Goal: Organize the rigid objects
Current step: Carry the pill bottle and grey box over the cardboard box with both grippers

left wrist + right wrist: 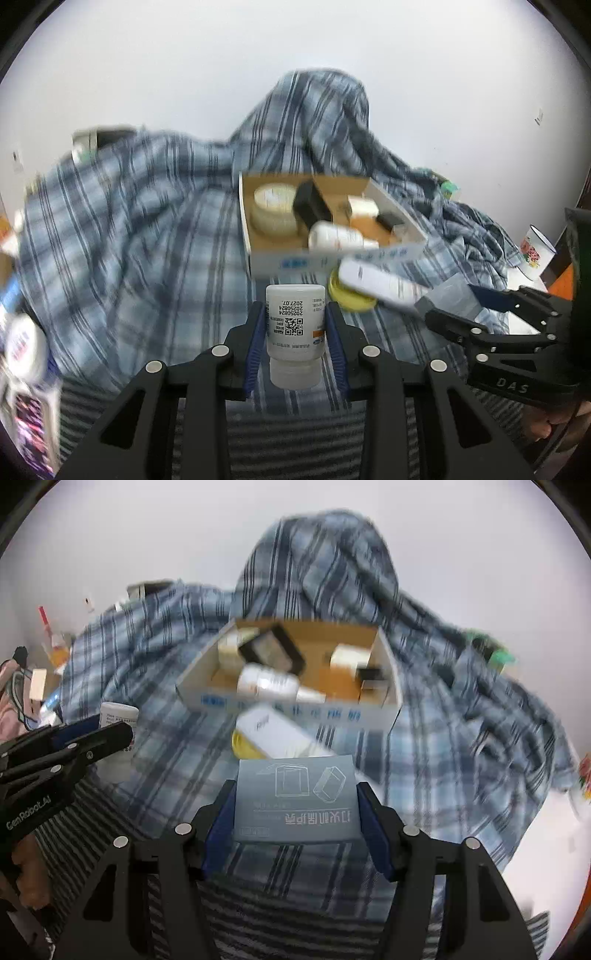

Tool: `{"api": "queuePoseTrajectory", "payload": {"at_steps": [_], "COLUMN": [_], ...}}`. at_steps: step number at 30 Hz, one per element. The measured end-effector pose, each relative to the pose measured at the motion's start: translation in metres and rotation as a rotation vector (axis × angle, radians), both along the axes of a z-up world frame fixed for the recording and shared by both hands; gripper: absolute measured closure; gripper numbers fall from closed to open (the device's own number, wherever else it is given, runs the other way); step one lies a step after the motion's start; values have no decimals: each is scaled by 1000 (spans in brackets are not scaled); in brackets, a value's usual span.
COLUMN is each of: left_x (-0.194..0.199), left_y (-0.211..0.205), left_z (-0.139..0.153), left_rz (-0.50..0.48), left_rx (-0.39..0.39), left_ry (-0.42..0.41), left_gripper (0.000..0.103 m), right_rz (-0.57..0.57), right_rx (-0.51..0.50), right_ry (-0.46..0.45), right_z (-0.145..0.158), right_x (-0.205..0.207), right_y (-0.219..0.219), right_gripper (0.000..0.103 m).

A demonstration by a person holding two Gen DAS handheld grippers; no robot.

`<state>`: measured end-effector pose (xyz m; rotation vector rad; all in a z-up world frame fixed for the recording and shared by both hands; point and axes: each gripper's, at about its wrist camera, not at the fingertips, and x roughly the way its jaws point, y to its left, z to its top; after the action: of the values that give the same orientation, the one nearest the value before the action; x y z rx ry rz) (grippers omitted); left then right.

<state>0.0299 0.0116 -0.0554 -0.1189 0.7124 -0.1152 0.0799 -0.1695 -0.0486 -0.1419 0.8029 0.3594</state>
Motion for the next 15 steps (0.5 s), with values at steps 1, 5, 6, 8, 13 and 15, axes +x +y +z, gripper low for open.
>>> {"api": "queuePoseTrajectory", "payload": {"at_steps": [1, 5, 6, 8, 13, 15], "left_x": [0, 9, 12, 19, 35, 43], "left_y": [-2, -7, -9, -13, -28, -34], "left_z": [6, 37, 44, 64, 114, 128], "left_rz": [1, -9, -15, -26, -49, -53], "left_rx": [17, 47, 42, 44, 95, 112], "left_ry": [-17, -87, -101, -143, -278, -314], "left_gripper": [69, 69, 69, 69, 69, 69], "right_rz": [-1, 1, 3, 5, 5, -5], "right_rx": [0, 9, 5, -5, -6, 2], "right_ry": [-23, -121, -145, -218, -354, -390], "right_z": [7, 39, 47, 70, 118, 134], "right_x": [1, 7, 10, 16, 38, 50], "right_y": [0, -1, 0, 2, 8, 10], "right_gripper": [41, 41, 41, 41, 41, 41]}}
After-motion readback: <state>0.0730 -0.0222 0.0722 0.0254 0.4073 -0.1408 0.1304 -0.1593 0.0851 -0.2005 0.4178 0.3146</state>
